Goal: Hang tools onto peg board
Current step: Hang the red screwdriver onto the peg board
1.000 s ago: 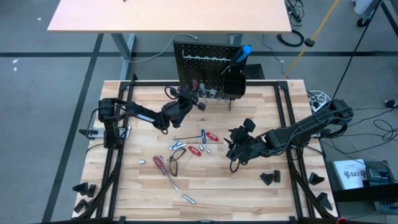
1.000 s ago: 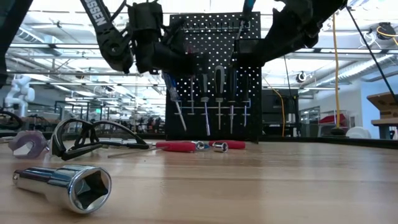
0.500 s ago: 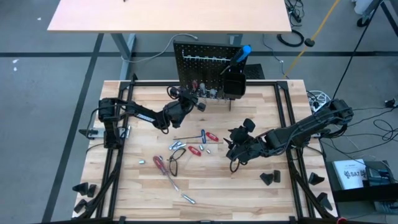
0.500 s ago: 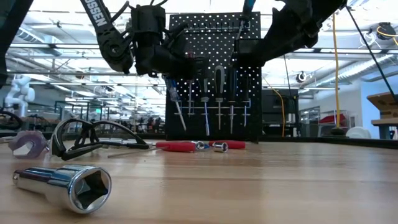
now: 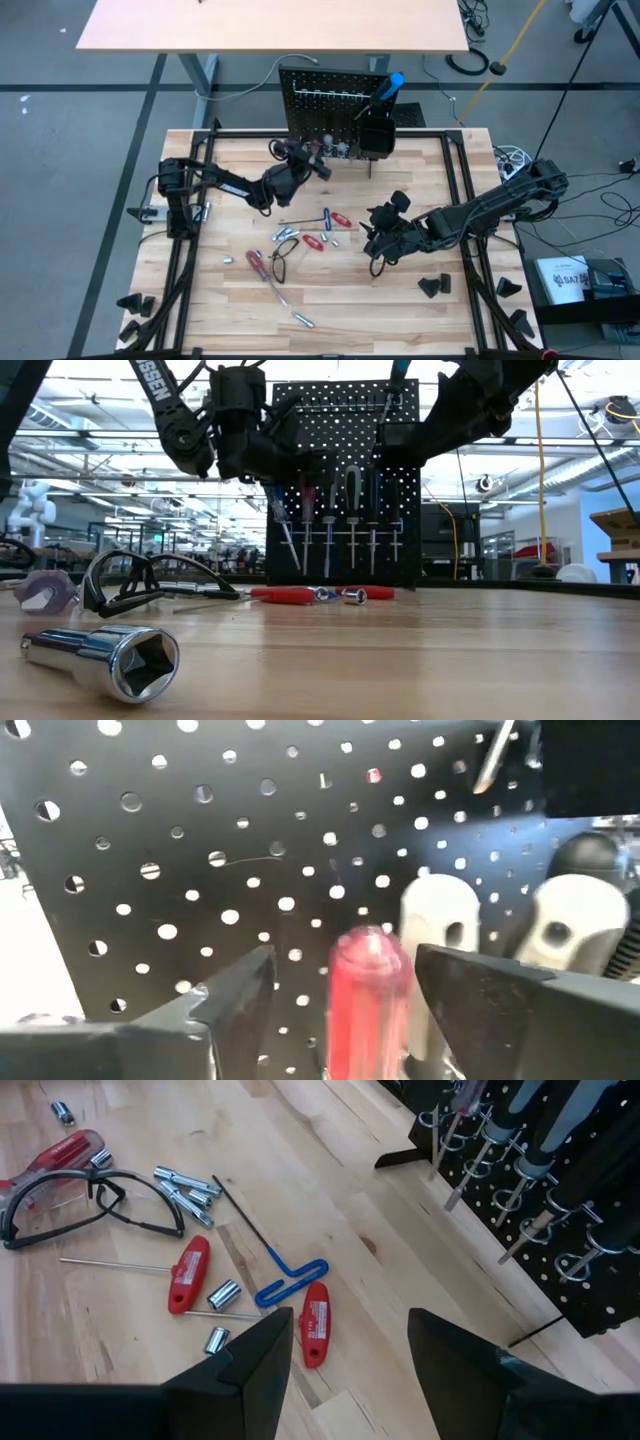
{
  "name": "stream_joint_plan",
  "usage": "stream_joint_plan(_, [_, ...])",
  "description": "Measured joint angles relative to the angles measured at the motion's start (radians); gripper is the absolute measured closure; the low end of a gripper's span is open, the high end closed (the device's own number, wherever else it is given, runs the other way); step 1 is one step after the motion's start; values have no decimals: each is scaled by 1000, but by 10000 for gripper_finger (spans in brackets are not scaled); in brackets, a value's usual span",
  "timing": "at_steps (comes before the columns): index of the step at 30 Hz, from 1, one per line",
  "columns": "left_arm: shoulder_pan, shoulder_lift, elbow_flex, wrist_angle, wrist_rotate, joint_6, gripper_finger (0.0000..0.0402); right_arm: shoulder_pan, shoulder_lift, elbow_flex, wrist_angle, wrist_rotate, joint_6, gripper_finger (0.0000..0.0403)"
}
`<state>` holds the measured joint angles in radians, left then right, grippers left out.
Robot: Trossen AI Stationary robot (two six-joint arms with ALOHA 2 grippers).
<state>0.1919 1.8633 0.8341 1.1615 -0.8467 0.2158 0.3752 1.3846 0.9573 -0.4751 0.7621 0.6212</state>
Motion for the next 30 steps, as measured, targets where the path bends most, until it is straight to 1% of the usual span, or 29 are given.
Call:
stream_joint_plan(4, [-27,0,0,7,-1,12,148,0,0,0,0,-1,0,211])
stream_joint_plan(6, [-47,0,0,9,-26,34,147,0,0,0,0,-1,0,211])
stream_joint_plan(10, [-109,0,0,12,-111,92,146,0,0,0,0,-2,0,211])
stream_joint_plan(15, [-224,0,0,12,-271,160,146,0,0,0,-1,-9,12,211])
stream_joint_plan(18, [-321,0,0,4,-364,179,146,0,0,0,-1,-12,15,211])
stream_joint_plan(21, [-448,-11,0,-3,-441,187,146,0,0,0,-1,-72,26,211])
stream_joint_plan(24, [-583,-60,0,-33,-476,186,146,0,0,0,0,-143,26,211])
stream_joint_plan(27, [-699,-139,0,-69,-503,188,146,0,0,0,2,-174,27,211])
stream_joint_plan(28, [-733,-178,0,-86,-504,188,146,0,0,0,6,-179,28,211])
stream_joint_plan(30, [-795,-269,0,-134,-474,187,146,0,0,0,32,-189,38,211])
